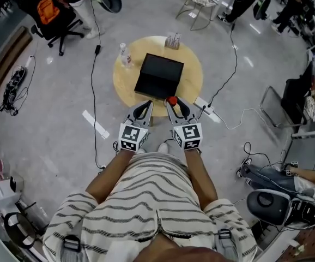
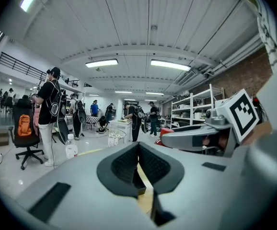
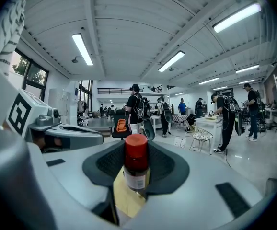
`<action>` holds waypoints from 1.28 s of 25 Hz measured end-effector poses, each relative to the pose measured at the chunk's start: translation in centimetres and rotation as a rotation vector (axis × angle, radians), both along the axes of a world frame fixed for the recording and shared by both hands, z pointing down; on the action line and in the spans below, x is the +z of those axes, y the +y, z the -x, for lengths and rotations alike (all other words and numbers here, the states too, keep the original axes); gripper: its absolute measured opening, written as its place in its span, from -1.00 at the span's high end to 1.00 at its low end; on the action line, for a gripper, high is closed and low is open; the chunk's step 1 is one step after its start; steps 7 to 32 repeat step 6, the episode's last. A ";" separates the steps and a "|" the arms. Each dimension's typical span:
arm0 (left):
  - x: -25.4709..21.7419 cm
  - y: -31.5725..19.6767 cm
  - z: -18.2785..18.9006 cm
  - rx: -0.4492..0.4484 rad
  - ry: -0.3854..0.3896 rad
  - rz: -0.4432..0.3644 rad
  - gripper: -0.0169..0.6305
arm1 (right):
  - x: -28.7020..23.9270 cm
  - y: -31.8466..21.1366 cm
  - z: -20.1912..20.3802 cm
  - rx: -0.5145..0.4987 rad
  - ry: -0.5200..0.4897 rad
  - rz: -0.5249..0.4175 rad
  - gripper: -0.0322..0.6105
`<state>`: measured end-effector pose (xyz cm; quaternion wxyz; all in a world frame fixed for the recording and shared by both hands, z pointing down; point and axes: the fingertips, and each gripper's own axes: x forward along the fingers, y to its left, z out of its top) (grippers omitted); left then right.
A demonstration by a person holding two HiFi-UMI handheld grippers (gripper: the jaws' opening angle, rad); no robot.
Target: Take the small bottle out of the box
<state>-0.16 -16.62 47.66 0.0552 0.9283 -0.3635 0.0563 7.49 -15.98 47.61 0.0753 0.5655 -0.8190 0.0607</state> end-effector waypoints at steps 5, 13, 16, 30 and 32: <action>0.5 -0.3 -1.2 0.005 0.000 0.016 0.88 | 0.1 -0.3 -1.0 -0.006 -0.003 -0.003 0.44; 0.7 -0.3 -1.5 0.007 -0.002 0.018 0.88 | 0.1 -0.3 -1.2 -0.007 -0.003 -0.003 0.44; 0.7 -0.3 -1.5 0.007 -0.002 0.018 0.88 | 0.1 -0.3 -1.2 -0.007 -0.003 -0.003 0.44; 0.7 -0.3 -1.5 0.007 -0.002 0.018 0.88 | 0.1 -0.3 -1.2 -0.007 -0.003 -0.003 0.44; 0.7 -0.3 -1.5 0.007 -0.002 0.018 0.88 | 0.1 -0.3 -1.2 -0.007 -0.003 -0.003 0.44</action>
